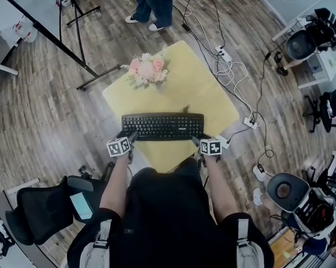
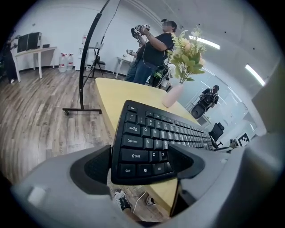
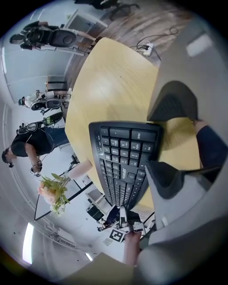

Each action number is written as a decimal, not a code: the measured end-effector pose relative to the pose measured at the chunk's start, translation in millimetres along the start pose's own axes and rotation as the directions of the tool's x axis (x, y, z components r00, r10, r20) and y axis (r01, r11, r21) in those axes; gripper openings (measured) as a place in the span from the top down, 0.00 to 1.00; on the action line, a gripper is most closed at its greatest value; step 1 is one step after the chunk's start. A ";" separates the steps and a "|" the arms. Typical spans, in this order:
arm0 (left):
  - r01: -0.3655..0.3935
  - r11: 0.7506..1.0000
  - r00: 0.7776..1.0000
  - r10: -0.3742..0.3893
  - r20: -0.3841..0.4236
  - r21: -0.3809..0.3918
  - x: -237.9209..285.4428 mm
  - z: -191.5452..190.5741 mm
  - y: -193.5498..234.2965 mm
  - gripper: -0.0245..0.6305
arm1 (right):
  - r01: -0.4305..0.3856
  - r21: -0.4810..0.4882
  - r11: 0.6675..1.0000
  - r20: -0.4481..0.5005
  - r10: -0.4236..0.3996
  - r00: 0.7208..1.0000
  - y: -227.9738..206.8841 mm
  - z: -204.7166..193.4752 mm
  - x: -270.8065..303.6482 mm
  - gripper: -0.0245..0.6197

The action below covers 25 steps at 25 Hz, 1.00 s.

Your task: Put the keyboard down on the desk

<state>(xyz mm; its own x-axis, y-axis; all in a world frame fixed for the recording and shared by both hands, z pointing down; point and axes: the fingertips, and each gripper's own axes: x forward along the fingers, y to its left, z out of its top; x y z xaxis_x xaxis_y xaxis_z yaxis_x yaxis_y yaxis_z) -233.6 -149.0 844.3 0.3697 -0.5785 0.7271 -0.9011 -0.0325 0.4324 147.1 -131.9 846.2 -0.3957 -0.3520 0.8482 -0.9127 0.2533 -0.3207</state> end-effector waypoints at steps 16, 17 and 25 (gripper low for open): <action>0.026 0.993 0.993 -0.038 0.108 0.112 -46.3 11.2 -9.8 0.37 | 0.003 -0.017 1.000 0.080 -0.002 0.997 7.6 -13.1 -19.4 0.53; 0.025 0.991 0.993 -0.039 0.109 0.128 -48.9 10.4 -12.3 0.37 | 0.005 -0.024 1.000 0.092 -0.003 0.996 9.3 -12.0 -21.7 0.53; 0.032 0.974 0.996 -0.050 0.077 0.226 -62.8 -11.7 -25.0 0.37 | -0.103 -0.091 0.990 0.157 0.117 0.981 46.3 -19.2 -30.5 0.54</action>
<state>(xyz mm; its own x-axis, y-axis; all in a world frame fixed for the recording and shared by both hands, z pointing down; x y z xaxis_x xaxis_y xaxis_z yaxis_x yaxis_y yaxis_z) -231.7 -102.4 794.1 0.3958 -0.6375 0.6610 -0.9169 -0.2338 0.3235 118.8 -92.1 813.5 -0.5106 -0.4575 0.7280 -0.8538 0.3694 -0.3667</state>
